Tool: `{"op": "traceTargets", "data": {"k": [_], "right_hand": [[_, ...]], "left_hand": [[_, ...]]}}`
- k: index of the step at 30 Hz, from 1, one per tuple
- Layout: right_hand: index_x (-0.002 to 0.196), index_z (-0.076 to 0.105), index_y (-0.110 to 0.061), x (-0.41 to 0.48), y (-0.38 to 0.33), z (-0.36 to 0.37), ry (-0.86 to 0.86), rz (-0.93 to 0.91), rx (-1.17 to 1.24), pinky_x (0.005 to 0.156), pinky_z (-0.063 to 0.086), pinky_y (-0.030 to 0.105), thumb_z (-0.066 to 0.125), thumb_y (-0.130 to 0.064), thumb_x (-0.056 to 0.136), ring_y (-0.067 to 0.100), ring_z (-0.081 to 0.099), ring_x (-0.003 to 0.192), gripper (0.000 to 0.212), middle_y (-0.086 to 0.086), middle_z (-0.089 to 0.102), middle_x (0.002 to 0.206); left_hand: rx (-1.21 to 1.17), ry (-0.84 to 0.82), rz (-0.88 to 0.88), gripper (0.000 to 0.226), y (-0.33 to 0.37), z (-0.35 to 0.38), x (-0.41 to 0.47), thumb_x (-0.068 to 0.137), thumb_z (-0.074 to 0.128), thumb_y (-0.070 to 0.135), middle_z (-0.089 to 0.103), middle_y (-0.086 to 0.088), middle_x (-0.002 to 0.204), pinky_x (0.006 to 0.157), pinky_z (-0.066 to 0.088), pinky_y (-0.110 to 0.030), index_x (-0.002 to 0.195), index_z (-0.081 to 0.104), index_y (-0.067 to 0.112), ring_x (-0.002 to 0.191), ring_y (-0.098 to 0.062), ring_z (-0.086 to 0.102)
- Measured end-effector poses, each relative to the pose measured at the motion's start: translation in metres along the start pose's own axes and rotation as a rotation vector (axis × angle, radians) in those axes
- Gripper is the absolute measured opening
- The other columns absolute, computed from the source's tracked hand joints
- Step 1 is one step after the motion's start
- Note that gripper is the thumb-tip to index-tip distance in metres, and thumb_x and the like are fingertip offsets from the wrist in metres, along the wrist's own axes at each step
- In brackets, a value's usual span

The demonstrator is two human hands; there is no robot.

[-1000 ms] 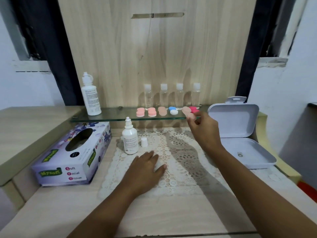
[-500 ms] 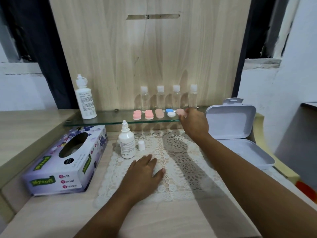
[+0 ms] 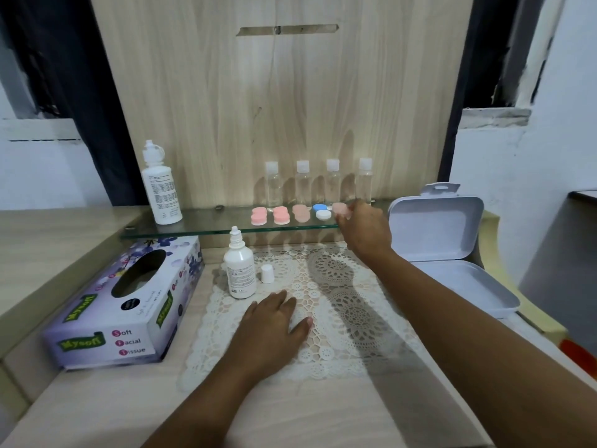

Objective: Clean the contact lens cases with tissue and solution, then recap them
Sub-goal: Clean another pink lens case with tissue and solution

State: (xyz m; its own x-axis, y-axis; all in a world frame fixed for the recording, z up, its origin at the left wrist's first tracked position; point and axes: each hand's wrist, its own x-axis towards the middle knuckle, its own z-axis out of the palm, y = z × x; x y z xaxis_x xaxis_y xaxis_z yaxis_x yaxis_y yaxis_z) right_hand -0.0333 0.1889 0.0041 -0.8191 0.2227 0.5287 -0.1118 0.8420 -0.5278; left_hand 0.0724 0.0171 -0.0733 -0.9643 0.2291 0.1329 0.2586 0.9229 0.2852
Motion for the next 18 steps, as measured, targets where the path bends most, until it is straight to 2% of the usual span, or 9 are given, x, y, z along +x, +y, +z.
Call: {"op": "traceTargets", "data": {"k": [9,13,18], "right_hand": [[0.114,0.056,-0.008,0.001,0.0022,-0.0005,-0.01,0.017,0.015,0.075,0.046,0.035,0.054,-0.034,0.091,0.033,0.057,0.101,0.035,0.015,0.064,0.108],[0.114,0.055,-0.006,-0.0021,0.0001,-0.0039,0.025,0.007,0.038,0.074,0.045,0.036,0.05,-0.035,0.093,0.035,0.057,0.099,0.036,0.018,0.064,0.106],[0.113,0.052,-0.002,-0.0056,0.0,-0.0082,0.066,0.035,0.081,0.07,0.043,0.034,0.042,-0.019,0.092,0.037,0.058,0.093,0.029,0.022,0.063,0.103]], "left_hand": [[-0.001,0.004,0.005,0.06,-0.0023,0.0022,0.0018,0.096,0.032,0.051,0.017,0.001,0.156,0.118,0.011,-0.034,0.147,0.027,0.02,0.143,-0.013,0.012],[-0.011,-0.001,-0.003,0.059,-0.0015,0.0013,0.0008,0.096,0.032,0.051,0.016,0.002,0.157,0.118,0.01,-0.034,0.147,0.026,0.021,0.143,-0.012,0.011],[-0.007,-0.009,-0.003,0.06,-0.0008,0.0007,0.0006,0.096,0.031,0.051,0.015,0.002,0.157,0.118,0.01,-0.034,0.147,0.026,0.02,0.144,-0.013,0.011]]}}
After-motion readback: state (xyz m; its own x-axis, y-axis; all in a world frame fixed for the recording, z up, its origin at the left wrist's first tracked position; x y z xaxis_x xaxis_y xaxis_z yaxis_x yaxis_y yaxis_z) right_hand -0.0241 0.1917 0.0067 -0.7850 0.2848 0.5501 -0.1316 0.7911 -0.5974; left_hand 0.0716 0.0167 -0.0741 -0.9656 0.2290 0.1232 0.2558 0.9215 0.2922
